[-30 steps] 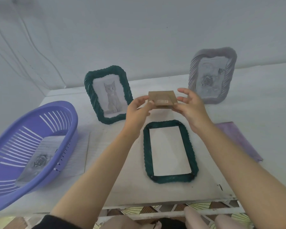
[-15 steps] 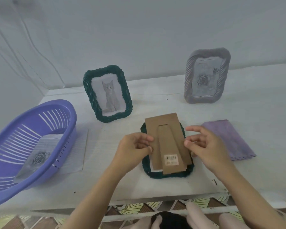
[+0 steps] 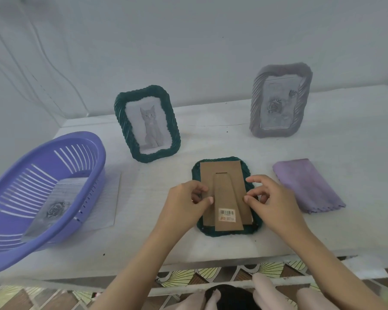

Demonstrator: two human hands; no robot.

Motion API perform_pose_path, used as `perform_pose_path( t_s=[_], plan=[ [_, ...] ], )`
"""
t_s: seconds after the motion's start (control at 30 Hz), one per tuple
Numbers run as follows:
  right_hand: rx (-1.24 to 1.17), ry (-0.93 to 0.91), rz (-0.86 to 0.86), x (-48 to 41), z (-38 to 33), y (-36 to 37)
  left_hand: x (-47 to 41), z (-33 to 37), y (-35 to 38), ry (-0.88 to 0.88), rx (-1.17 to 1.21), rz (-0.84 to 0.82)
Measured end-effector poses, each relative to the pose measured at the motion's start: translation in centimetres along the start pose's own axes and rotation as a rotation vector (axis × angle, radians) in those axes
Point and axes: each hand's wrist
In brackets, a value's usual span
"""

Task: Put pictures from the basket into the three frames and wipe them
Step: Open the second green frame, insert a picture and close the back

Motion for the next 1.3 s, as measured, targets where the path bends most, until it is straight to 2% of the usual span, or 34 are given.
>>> perform_pose_path(
  t_s=[0.23,0.6,0.93,1.13,1.3],
  plan=[
    [0.050,-0.040,0.002,0.2,-0.1,0.1,0.7,0.3,0.1,0.110,-0.135,-0.008],
    [0.060,-0.054,0.011,0.3,0.4,0.3,1.1,-0.3,0.8,0.303,-0.430,0.079],
    [0.049,-0.086,0.040,0.3,0.9,0.9,1.0,-1.3,1.4,0.308,-0.383,0.122],
    [0.079,-0.108,0.013,0.2,1.1,1.0,0.7,-1.7,1.4,0.346,-0.359,0.079],
    [0.101,-0.115,-0.016,-0.6,1.3,1.0,-0.4,-2.0,1.0,0.414,-0.431,-0.161]
  ],
)
Point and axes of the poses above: each hand's wrist, its own x-axis away from the middle knuckle, its own y-axis out of the palm, z = x × y, and after that the axes turned 11 degrees about z, right-handed
